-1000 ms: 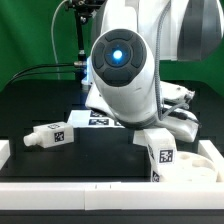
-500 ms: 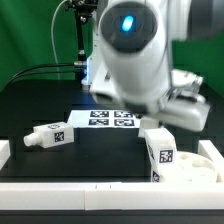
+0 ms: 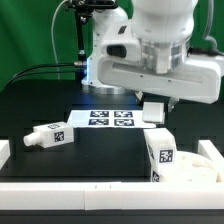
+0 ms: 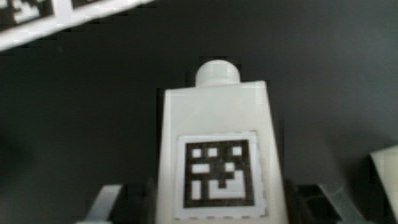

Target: Assemble stool

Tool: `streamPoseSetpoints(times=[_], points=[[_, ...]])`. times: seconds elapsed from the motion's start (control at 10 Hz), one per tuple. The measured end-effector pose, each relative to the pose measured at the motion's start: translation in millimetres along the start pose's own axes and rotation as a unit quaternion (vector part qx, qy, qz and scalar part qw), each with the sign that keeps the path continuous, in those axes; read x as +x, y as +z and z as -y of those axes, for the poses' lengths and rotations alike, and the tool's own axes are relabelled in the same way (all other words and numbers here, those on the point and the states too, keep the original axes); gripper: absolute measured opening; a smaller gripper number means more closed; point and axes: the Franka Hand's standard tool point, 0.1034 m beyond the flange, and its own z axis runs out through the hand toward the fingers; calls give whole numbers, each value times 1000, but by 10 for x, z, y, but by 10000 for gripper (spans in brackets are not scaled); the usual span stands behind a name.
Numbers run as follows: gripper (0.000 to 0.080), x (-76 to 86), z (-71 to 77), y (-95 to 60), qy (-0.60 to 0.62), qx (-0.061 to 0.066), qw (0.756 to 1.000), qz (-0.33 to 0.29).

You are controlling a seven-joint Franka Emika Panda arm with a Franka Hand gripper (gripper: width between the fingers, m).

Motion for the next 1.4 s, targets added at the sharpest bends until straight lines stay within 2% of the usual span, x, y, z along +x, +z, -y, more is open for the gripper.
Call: streamPoseSetpoints(times=[0.1,0.2,0.3,0.6,0.7,0.8,0.9,1.0,1.2,1.3,1.4], points=[[337,34,100,-223,-17,3,999,-31],[337,115,239,-512,-31,22,996,-85],[337,106,307,-618,-41,33,991,-120],[337,157,424,-605,-42,58,975,-211],[337,194,526,-617,-68,43,966,-247],[337,301,608,-702,-102,32,957,-270],[337,437,636,-790,-129,32,942,-307],[337,491,682,-807,-165,25,927,-336],[337,480,679,-768,-160,26,928,-334],[337,512,656,-757,-175,18,926,-333],[337,652,604,-765,-223,-11,920,-323]])
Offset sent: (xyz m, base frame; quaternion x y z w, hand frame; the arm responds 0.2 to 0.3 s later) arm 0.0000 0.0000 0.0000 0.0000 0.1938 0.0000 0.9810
